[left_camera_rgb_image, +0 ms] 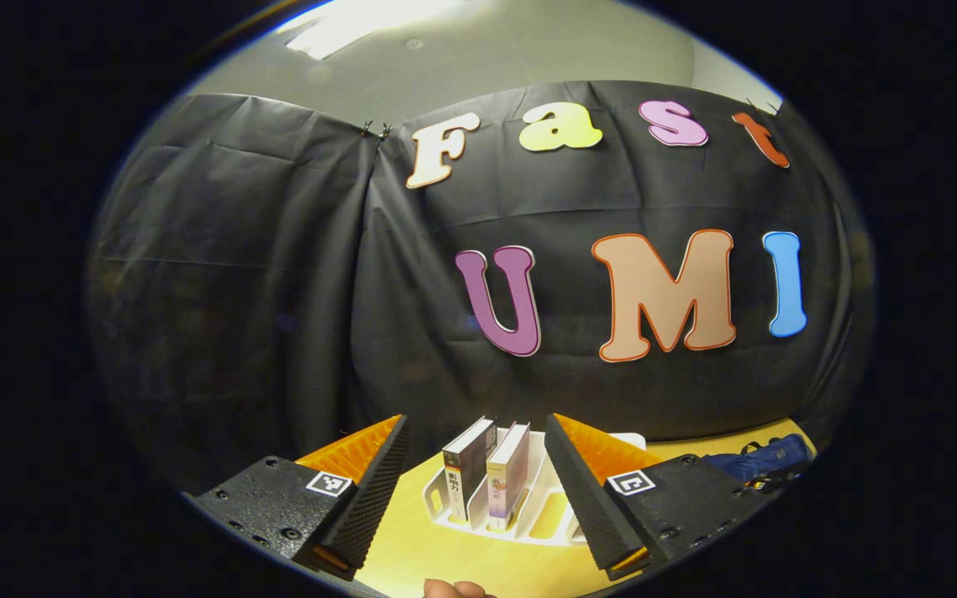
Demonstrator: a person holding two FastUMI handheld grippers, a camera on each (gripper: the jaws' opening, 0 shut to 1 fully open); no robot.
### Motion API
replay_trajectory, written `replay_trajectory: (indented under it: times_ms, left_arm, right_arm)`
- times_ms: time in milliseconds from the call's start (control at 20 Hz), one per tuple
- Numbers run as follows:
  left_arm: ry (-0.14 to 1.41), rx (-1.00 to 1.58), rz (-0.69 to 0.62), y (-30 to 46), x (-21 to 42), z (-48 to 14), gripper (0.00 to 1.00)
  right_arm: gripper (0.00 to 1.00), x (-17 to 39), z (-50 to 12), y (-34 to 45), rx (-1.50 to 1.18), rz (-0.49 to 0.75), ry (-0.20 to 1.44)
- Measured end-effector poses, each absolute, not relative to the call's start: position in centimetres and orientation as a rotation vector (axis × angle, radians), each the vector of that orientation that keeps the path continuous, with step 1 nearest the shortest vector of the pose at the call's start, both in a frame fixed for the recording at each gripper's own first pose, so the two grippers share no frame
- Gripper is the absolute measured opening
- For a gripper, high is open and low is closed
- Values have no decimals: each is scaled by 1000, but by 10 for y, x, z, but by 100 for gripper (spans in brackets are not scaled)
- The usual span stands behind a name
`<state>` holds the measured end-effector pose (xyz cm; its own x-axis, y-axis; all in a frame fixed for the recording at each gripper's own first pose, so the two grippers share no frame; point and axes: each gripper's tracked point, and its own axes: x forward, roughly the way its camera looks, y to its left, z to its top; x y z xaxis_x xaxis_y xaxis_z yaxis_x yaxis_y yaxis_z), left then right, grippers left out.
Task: Open the schoolbag, grab two books from the bookshelf and put them into the schoolbag.
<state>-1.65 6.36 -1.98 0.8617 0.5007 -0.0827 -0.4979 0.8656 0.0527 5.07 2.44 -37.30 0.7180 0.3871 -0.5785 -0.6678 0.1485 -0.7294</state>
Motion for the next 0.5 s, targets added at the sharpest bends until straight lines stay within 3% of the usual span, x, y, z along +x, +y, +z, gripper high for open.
replay_trajectory:
  times_ms: [100,150,200,300,500]
  left_arm:
    - [100,26,545,67,-22,-22,95]
    - [101,20,555,68,-25,-22,95]
    - [104,14,563,69,-27,-24,95]
    - [103,-2,576,70,-34,-29,95]
    - [110,-10,575,76,-34,-36,95]
  right_arm:
    - [100,55,-382,31,-1229,793,289]
    - [84,56,-388,33,-1238,812,298]
    - [80,53,-393,35,-1235,842,322]
    - [55,51,-401,34,-1229,863,371]
    - [7,62,-400,31,-1209,774,434]
